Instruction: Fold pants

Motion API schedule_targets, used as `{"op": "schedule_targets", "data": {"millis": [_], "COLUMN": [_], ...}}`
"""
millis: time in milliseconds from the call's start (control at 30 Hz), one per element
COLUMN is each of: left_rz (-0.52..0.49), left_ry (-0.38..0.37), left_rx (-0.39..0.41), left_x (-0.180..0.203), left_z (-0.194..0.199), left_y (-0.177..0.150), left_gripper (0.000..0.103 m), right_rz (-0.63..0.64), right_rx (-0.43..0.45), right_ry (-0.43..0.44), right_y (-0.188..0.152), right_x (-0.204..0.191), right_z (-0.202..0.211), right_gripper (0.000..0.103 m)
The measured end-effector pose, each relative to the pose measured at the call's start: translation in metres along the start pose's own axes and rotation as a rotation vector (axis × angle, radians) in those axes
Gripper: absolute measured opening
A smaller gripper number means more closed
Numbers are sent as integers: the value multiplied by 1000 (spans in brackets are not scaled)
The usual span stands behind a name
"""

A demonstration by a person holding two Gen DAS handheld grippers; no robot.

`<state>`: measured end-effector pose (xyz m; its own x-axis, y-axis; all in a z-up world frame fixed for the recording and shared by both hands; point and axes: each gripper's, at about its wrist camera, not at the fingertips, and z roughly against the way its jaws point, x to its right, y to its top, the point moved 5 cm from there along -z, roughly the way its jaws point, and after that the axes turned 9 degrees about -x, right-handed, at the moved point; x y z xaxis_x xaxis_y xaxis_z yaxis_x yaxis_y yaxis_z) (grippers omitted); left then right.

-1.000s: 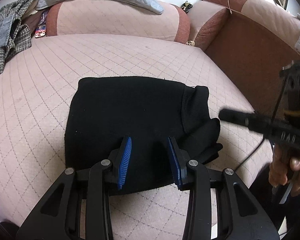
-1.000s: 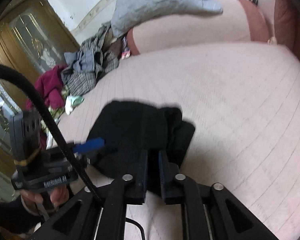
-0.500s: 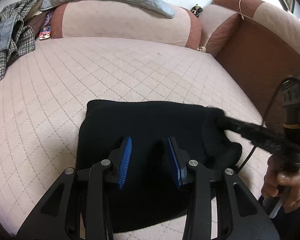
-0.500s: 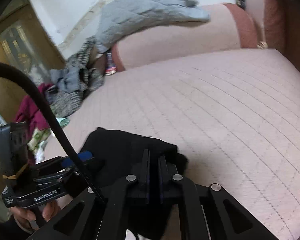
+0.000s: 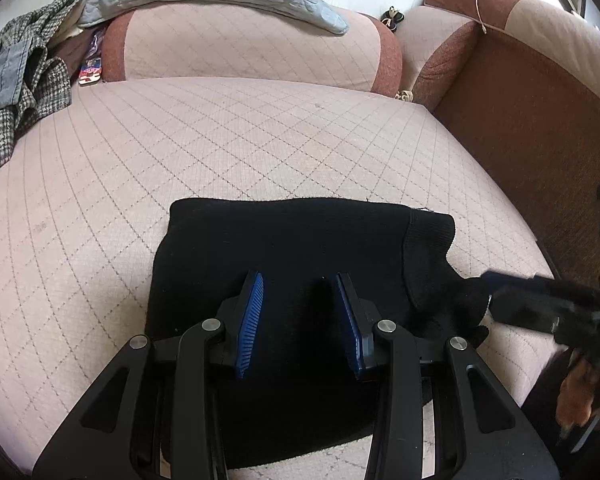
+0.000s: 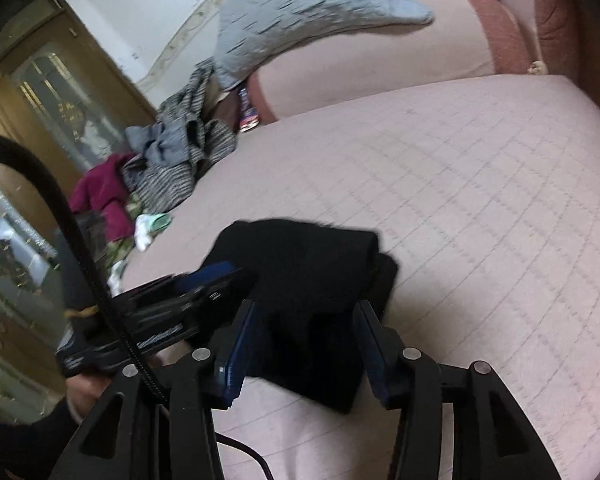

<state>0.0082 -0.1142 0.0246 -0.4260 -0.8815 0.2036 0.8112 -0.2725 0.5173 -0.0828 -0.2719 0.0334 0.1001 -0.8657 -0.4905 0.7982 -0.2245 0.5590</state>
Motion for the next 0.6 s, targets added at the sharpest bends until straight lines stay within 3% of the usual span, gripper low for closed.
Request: {"op": "schedule_targets", "data": {"millis": [67,100,133,267,400,600], "left_rz": [0,1,3,-5,-7,2], "left_ry": [4,11,13,15,43,51], "left_rx": [-3,-11,-18,-16,-2,-11], "left_x": [1,1,1,3,6,7], "left_z": [0,1,2,8,3,5], "left_y": [0,0,-1,-7,-11,-10], "left_gripper": [36,36,36,36,36,36], "right_rz": [15,31,53,111,85,77], "right_rx": [-20,-47,-64,-57,-106,-64], "right_ry": [22,14,-11,-21,-64,-129], "right_y": [-7,-10,-14,-28,-39,-34], "right_x": [-4,-9,-12,-22,-11,-17], "right_z": [-9,-18,-23,-12,-29,-7], "right_gripper": [36,8,3,2,2,3]}}
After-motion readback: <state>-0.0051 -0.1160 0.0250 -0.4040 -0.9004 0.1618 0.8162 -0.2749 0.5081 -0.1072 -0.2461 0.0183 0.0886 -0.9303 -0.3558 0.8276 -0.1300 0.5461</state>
